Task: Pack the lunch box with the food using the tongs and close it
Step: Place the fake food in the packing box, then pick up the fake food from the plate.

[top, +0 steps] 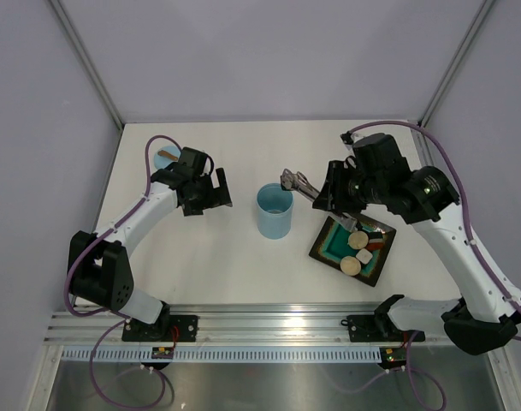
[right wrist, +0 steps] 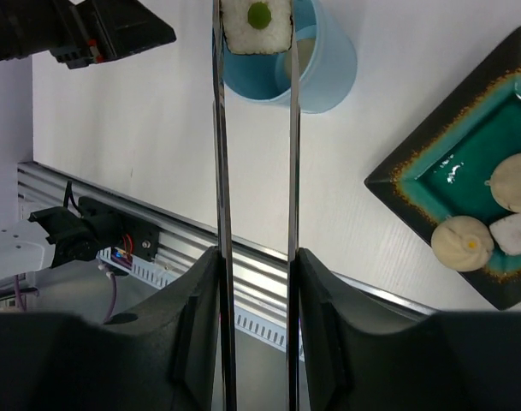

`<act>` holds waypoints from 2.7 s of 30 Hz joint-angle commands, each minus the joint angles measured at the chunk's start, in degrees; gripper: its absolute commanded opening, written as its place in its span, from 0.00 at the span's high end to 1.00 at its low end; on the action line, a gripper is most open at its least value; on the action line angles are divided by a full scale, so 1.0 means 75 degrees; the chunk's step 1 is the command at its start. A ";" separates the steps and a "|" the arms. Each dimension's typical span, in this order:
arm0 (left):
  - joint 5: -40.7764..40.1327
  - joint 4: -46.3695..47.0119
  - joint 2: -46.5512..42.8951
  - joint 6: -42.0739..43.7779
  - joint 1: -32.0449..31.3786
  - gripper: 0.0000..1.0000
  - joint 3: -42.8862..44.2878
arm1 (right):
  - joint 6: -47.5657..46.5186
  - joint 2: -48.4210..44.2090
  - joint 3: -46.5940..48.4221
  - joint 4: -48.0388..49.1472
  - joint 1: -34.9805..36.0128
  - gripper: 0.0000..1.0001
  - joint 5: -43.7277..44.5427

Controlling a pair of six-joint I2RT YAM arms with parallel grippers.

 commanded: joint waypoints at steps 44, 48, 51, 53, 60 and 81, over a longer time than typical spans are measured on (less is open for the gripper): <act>-0.0620 -0.0167 -0.0298 0.0101 0.0113 0.01 0.0030 | 0.0777 0.0455 0.0257 -0.1184 0.0843 0.83 0.4564; -0.0749 -0.0261 -0.0322 0.0171 0.0113 0.01 0.0159 | 0.1503 0.0432 -0.0057 -0.2449 0.0832 0.83 0.5093; -0.0773 -0.0319 -0.0334 0.0195 0.0125 0.01 0.0218 | 0.2019 0.0163 -0.0479 -0.2988 0.0820 0.82 0.4790; -0.0761 -0.0319 -0.0322 0.0195 0.0125 0.01 0.0241 | 0.2312 -0.0037 -0.0667 -0.3189 0.0831 0.81 0.4543; -0.0609 -0.0214 -0.0240 0.0172 0.0125 0.01 0.0183 | 0.2395 -0.0459 -0.1265 -0.3389 0.0831 0.71 0.3172; -0.0445 -0.0085 -0.0158 0.0265 0.0113 0.01 0.0042 | 0.2290 -0.0623 -0.2449 -0.3413 0.0820 0.57 0.2304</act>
